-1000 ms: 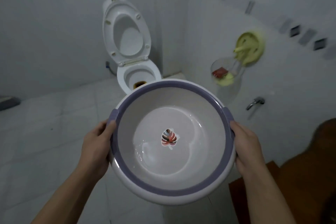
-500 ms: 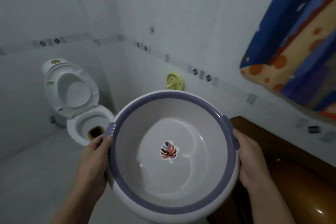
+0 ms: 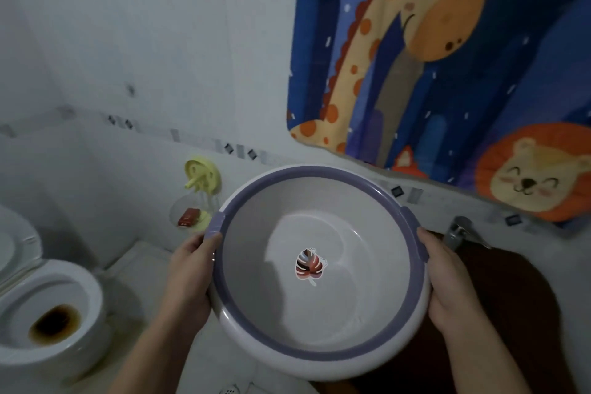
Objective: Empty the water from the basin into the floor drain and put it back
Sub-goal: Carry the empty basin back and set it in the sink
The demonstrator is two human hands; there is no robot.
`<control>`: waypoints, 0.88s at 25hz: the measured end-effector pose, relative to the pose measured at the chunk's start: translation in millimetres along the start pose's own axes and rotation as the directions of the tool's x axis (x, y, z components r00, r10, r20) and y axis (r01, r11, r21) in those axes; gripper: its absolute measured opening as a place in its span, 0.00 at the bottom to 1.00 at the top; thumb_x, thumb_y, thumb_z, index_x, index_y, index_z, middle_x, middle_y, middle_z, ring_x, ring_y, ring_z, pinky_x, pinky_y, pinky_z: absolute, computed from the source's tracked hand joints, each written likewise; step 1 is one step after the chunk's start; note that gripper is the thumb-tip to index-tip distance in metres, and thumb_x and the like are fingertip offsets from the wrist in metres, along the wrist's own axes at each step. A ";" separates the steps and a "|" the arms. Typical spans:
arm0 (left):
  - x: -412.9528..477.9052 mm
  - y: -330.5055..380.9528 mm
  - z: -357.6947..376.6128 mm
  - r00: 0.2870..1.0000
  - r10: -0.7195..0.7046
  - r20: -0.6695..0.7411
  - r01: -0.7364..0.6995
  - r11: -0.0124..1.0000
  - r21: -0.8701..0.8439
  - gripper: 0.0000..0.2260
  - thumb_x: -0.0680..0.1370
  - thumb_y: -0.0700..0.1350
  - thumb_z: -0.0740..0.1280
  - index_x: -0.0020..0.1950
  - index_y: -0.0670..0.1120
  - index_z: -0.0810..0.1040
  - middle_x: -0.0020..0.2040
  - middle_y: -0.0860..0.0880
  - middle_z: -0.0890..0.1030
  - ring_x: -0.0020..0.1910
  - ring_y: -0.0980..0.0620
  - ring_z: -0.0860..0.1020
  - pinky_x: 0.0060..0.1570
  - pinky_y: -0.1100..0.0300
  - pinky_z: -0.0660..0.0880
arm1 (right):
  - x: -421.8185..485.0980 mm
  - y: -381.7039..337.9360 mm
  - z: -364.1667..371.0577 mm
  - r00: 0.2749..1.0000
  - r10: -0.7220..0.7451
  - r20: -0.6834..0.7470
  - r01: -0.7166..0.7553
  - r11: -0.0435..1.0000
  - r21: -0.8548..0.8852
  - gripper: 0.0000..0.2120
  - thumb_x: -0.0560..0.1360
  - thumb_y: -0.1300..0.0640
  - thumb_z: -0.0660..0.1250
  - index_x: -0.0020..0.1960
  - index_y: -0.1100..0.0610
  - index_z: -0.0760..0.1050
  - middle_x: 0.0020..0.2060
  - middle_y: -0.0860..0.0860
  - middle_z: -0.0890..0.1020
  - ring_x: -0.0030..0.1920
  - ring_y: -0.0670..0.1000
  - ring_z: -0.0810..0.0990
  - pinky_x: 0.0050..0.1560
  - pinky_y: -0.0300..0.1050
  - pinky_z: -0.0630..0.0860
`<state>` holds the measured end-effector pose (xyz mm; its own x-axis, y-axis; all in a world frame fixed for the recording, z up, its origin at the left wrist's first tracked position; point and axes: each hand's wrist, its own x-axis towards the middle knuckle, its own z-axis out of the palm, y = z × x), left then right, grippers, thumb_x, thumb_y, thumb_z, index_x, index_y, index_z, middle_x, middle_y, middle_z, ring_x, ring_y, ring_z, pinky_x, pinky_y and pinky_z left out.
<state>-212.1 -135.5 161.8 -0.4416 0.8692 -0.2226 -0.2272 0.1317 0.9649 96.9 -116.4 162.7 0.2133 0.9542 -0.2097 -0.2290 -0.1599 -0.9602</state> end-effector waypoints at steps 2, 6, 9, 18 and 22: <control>-1.2 -3.5 23.1 1.000 -0.005 0.024 0.004 1.000 0.022 0.08 0.79 0.41 0.64 0.45 0.46 0.83 0.37 0.46 0.87 0.33 0.50 0.84 0.36 0.56 0.79 | 3.8 -6.0 -19.9 0.999 0.002 -0.047 -0.002 1.000 0.011 0.17 0.76 0.44 0.65 0.61 0.49 0.81 0.50 0.51 0.87 0.52 0.53 0.85 0.48 0.49 0.79; -5.0 -13.7 68.2 0.996 -0.055 0.069 0.051 0.997 0.054 0.08 0.78 0.43 0.64 0.52 0.45 0.83 0.41 0.44 0.87 0.39 0.45 0.84 0.36 0.55 0.78 | 12.1 -13.9 -61.9 0.993 0.013 -0.116 -0.013 1.000 0.006 0.16 0.76 0.43 0.66 0.57 0.50 0.82 0.48 0.52 0.88 0.48 0.53 0.86 0.47 0.49 0.79; -8.1 -19.9 96.4 0.994 -0.086 0.066 0.082 0.994 0.067 0.09 0.78 0.44 0.65 0.55 0.45 0.82 0.42 0.44 0.86 0.41 0.45 0.84 0.35 0.56 0.77 | 18.2 -19.9 -87.7 0.991 0.001 -0.137 0.002 1.000 0.017 0.16 0.76 0.44 0.64 0.58 0.50 0.82 0.49 0.52 0.88 0.51 0.53 0.86 0.50 0.50 0.79; -18.5 -32.0 169.5 0.990 -0.070 0.125 0.050 0.986 0.160 0.09 0.76 0.47 0.67 0.54 0.48 0.82 0.37 0.48 0.87 0.41 0.46 0.85 0.33 0.57 0.78 | 37.2 -39.4 -154.0 0.986 -0.006 -0.164 0.016 0.998 0.063 0.18 0.78 0.47 0.62 0.62 0.54 0.80 0.55 0.55 0.85 0.58 0.56 0.82 0.64 0.57 0.74; -28.1 -44.9 197.2 0.989 -0.037 0.147 0.008 0.981 0.193 0.08 0.77 0.47 0.66 0.53 0.48 0.82 0.41 0.46 0.87 0.40 0.45 0.85 0.36 0.55 0.78 | 45.1 -40.7 -184.8 0.985 0.005 -0.175 -0.002 1.000 0.013 0.17 0.79 0.47 0.62 0.62 0.54 0.80 0.54 0.55 0.86 0.56 0.58 0.83 0.62 0.59 0.75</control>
<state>-18.3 -71.9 152.3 -0.3008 0.9242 -0.2353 -0.0594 0.2281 0.9718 291.3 -113.6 158.2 0.3748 0.8946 -0.2431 -0.2417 -0.1589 -0.9573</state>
